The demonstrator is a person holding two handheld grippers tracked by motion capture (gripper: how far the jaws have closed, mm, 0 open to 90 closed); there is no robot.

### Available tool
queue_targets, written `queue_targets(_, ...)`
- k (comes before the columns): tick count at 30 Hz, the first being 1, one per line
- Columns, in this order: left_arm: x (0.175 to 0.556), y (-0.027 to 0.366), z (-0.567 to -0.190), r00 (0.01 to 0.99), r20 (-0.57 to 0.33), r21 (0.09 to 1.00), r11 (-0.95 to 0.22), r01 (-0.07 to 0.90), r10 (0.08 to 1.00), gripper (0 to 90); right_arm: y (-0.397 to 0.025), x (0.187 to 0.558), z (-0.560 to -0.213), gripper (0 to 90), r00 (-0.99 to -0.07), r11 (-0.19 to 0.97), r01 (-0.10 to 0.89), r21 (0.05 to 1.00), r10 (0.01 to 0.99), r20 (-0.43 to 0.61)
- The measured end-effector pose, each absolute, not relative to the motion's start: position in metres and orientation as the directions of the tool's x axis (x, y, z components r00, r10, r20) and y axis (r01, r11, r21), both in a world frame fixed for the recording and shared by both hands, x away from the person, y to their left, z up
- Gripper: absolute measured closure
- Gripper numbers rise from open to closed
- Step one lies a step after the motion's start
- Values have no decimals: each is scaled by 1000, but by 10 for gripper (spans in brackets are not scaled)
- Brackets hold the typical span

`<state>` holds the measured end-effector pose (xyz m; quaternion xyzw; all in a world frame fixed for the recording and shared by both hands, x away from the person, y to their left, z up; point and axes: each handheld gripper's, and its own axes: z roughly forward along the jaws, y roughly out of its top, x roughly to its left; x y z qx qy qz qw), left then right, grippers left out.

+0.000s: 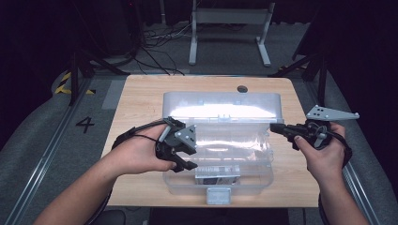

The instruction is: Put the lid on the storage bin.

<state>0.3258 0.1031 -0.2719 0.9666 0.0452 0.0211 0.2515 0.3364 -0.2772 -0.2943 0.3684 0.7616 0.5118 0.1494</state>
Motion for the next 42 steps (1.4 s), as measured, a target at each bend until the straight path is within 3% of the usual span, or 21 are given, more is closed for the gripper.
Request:
queue_targets(5, 326, 123, -273, 987, 18, 495, -859, 130, 160, 547, -278, 332, -295, 900, -685, 211, 414, 886, 713, 150)
queue_targets(28, 342, 182, -281, 957, -43, 544, -797, 265, 288, 509, -281, 324, -297, 900, -689, 223, 413, 883, 710, 143)
queue_targets(42, 363, 221, -305, 868, -53, 567, -700, 434, 494, 463, -281, 315, -304, 900, -686, 228, 432, 873, 711, 154)
